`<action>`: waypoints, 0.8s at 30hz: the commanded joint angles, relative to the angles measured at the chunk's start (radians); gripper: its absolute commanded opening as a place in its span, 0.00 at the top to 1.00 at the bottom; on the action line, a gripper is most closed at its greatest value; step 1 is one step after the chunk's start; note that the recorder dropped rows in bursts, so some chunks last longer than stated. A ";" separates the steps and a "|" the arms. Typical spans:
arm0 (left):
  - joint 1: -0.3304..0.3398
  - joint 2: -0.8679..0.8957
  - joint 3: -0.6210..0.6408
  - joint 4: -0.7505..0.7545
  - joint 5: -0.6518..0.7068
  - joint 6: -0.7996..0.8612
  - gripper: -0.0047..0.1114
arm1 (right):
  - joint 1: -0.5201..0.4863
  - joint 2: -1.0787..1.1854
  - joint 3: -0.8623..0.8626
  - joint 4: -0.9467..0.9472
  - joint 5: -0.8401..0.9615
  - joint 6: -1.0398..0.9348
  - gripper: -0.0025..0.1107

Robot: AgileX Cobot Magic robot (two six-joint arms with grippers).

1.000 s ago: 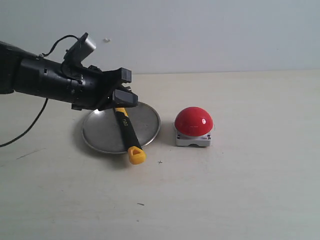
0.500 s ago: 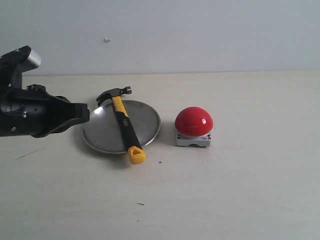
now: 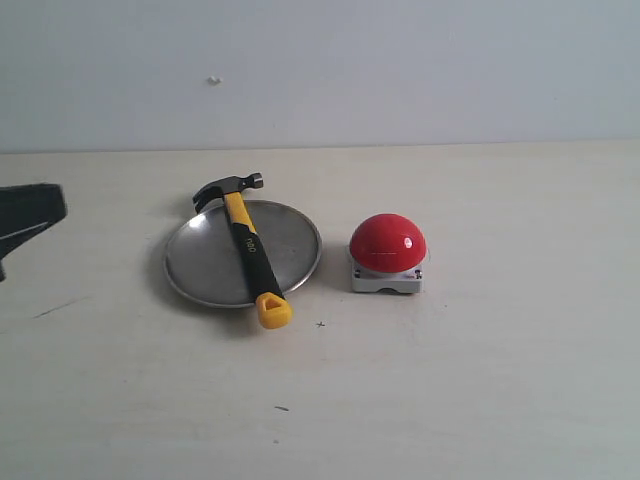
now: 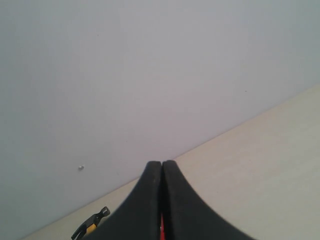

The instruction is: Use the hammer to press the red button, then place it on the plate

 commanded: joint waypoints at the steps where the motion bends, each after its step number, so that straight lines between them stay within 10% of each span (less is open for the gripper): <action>1: -0.006 -0.174 0.118 -0.007 -0.184 0.017 0.96 | 0.000 0.004 0.005 -0.002 -0.002 -0.002 0.98; 24: -0.006 -0.593 0.277 -0.007 -0.324 -0.039 0.96 | 0.000 0.004 0.005 -0.002 -0.002 -0.002 0.98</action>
